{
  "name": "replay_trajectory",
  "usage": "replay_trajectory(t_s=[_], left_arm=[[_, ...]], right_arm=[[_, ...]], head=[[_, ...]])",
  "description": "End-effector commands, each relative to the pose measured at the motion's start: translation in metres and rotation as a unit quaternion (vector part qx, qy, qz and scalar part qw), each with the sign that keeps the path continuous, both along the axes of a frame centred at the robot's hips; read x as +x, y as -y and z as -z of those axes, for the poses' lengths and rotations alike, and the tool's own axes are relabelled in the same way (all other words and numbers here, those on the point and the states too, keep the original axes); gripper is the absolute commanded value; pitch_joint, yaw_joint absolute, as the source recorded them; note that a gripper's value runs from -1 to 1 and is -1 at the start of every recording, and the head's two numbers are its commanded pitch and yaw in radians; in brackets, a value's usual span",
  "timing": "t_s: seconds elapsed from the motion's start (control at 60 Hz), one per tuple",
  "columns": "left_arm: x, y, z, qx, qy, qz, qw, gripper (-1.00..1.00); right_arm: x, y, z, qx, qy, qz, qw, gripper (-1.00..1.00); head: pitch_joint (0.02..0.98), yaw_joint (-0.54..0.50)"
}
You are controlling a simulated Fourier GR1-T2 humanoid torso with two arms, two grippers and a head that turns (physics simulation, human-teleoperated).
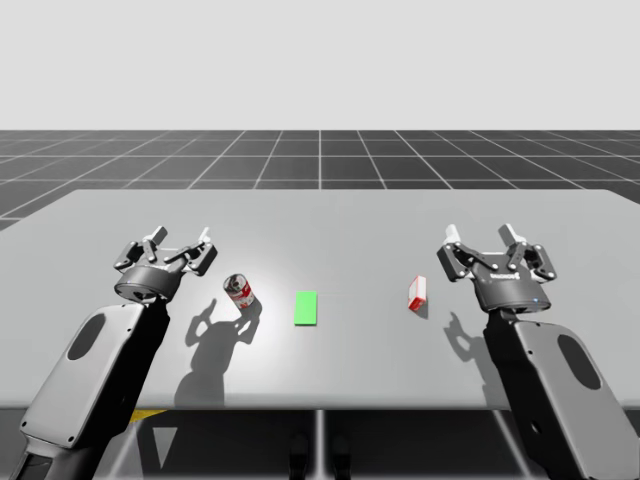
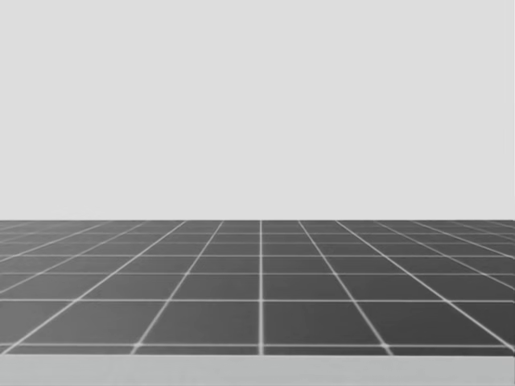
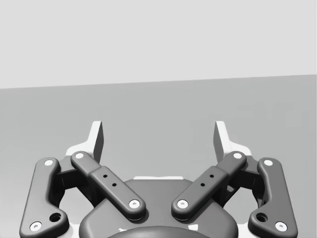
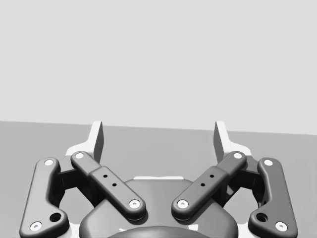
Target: Look at the card. If it is red, pick the object on the left. If it is green, pick the object on the right.
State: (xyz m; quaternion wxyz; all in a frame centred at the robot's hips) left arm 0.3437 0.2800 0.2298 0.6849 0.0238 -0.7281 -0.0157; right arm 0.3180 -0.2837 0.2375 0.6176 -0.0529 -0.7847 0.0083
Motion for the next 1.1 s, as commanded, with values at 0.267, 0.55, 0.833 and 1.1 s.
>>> replay_trajectory(t_s=[0.267, 0.55, 0.833, 1.1], left_arm=[[-0.0004, 0.001, 0.0005, 0.003, 0.001, 0.0, 1.0, -1.0], [-0.0002, 0.0006, 0.0004, 0.003, 0.002, 0.0, 1.0, -1.0], [0.0007, 0.001, -0.0002, 0.007, 0.002, 0.001, 1.0, -1.0], [0.0021, 0.0021, 0.0003, 0.01, 0.003, 0.004, 0.9999, -1.0]], right_arm=[[0.0003, 0.0007, -0.0001, 0.004, -0.004, 0.003, 1.0, -1.0], [0.0031, 0.0008, 0.0022, -0.006, 0.009, 0.021, 0.9997, -1.0], [0.0043, 0.0027, 0.0022, -0.01, 0.011, 0.023, 0.9996, -1.0], [0.0037, 0.004, 0.0008, -0.011, 0.012, 0.023, 0.9996, -1.0]], head=[[0.145, 0.0], [0.386, 0.0], [0.643, 0.02], [0.819, 0.04]])
